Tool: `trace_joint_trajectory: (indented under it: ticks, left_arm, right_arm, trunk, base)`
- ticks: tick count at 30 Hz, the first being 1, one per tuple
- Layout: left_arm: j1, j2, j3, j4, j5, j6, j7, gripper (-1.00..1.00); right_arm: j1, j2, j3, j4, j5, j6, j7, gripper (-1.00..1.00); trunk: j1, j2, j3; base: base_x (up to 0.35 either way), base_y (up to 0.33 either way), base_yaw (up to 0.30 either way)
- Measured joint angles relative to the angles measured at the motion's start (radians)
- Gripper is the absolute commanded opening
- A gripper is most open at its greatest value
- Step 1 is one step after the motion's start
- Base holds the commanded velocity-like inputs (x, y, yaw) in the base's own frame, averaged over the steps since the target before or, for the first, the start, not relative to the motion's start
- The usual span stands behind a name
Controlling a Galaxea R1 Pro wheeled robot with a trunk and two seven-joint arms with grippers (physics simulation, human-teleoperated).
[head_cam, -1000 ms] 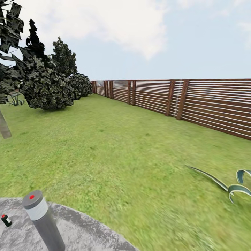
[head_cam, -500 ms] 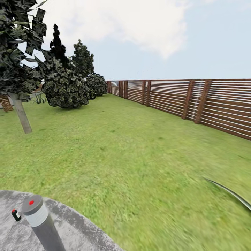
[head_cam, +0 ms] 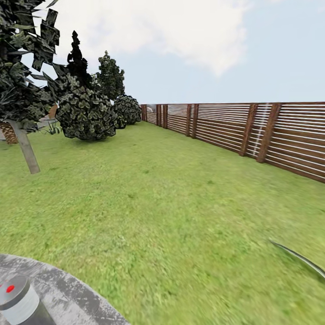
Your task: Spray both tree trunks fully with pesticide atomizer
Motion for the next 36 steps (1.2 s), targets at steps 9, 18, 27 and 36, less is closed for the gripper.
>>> trace_joint_trajectory:
  ticks: [9,18,27,36]
  left_arm:
    - [0.000,0.013,0.000,0.000,0.039,-0.001,0.002,1.00]
    - [0.000,0.018,0.000,0.000,0.047,-0.001,0.002,1.00]
    - [0.000,0.019,0.000,0.000,0.047,-0.001,0.002,1.00]
    - [0.000,0.018,0.000,0.000,0.047,-0.001,0.002,1.00]
  right_arm:
    - [0.000,0.000,0.001,0.000,0.000,-0.001,-0.002,1.00]
    - [0.000,0.000,0.002,0.000,0.000,0.000,-0.002,1.00]
    - [0.000,0.001,0.002,0.000,0.000,0.000,-0.002,1.00]
    - [0.000,0.001,0.002,0.000,0.000,0.000,-0.002,1.00]
  trunk:
    - [0.000,0.000,0.000]
    - [0.000,0.000,0.000]
    - [0.000,0.000,0.000]
    - [0.000,0.000,0.000]
  base:
    - [0.311,-0.180,0.000]
    - [0.306,-0.192,0.002]
    - [0.305,-0.192,0.109]
    - [0.305,-0.192,0.074]
